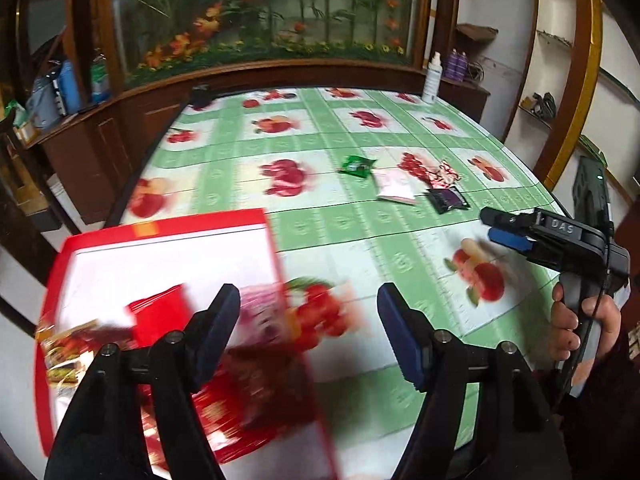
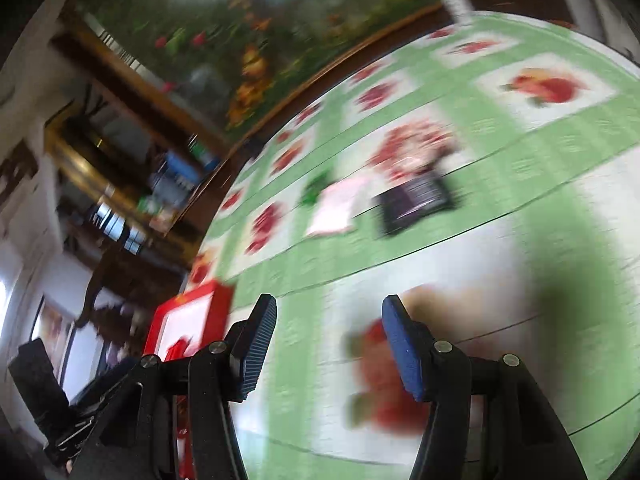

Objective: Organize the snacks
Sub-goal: 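Grasp the pink bag with the left gripper while the right grasps the red-and-white candy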

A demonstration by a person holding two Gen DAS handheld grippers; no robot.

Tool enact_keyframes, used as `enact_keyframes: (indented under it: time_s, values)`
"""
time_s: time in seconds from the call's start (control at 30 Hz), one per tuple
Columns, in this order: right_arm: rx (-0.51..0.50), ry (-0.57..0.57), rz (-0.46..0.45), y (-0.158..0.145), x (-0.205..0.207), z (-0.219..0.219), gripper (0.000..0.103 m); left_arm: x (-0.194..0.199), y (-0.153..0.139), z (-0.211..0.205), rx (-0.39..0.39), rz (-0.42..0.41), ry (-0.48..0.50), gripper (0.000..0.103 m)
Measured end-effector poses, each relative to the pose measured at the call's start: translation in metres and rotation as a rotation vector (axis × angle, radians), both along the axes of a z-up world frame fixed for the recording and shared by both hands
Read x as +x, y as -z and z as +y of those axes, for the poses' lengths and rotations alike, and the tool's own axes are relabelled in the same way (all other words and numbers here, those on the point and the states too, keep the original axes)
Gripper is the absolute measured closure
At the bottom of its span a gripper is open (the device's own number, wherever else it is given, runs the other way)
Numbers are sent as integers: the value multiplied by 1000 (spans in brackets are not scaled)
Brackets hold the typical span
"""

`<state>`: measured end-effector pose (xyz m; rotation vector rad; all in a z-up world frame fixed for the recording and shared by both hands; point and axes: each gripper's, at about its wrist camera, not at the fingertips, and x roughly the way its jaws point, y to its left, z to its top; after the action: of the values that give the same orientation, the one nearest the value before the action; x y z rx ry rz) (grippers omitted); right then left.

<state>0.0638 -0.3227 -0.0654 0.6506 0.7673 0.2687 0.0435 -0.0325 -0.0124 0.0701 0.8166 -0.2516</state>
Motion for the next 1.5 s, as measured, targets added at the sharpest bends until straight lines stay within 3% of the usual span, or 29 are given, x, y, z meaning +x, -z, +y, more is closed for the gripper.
enact_keyframes:
  time_s: [0.17,0.33,0.5,0.6,0.7,0.77,0.83,1.1,1.23,1.37,1.5]
  values:
    - [-7,65,-9,-7,20,-36,45,31,4,-36,58,54,-10,30]
    - [6,90,8,-12,63,-51,45,77,-2,-69,153,51,-20,30]
    - [7,99,145,3,119,-48,45,128,8,-90,241,83,-62,30]
    - [-18,108,202,17,146,-40,45,149,13,-91,247,104,-111,30]
    - [-93,68,169,15,155,-25,48,161,17,-94,223,137,-131,30]
    - [-159,40,168,17,155,-16,67,169,22,-100,209,158,-139,30]
    - [-192,14,157,17,150,-14,72,174,26,-112,205,168,-139,30]
    - [-160,-166,112,20,109,-24,72,191,59,-154,248,205,-120,30]
    - [-178,-210,88,20,93,-17,72,179,67,-168,266,158,-44,30]
    - [-173,-229,79,20,80,-15,72,167,66,-162,202,181,26,64]
    - [-179,-251,67,20,64,-12,68,135,67,-152,236,142,86,64]
